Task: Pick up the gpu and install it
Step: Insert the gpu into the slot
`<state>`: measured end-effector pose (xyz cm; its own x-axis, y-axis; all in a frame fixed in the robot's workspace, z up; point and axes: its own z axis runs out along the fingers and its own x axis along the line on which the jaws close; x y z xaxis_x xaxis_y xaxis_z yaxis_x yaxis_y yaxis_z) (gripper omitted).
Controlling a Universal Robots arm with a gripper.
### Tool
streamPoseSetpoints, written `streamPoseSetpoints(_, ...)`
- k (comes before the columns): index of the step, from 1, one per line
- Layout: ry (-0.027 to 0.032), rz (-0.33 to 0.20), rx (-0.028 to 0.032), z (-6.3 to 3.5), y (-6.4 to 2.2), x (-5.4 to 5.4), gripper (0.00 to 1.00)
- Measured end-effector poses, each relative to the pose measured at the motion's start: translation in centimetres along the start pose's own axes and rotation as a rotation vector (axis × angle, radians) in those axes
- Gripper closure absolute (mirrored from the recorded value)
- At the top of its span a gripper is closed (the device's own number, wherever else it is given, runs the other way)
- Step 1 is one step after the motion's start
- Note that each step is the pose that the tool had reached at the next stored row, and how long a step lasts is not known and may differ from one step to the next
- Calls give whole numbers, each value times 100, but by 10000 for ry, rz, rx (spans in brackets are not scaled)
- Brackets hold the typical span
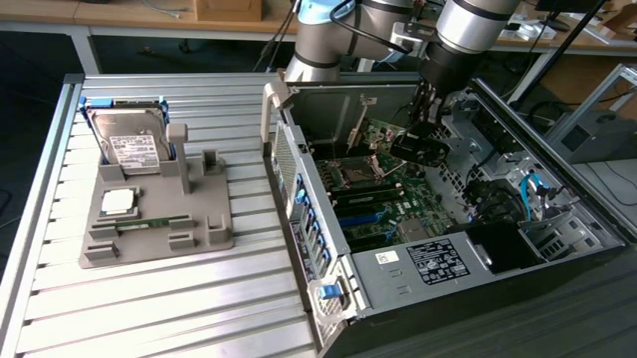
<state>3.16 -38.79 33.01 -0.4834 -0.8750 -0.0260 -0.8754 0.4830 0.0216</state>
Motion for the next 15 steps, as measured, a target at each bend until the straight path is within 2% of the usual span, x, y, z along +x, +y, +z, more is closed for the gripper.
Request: streamPoseSetpoints(15,9,-415,-11,4,0,0,73)
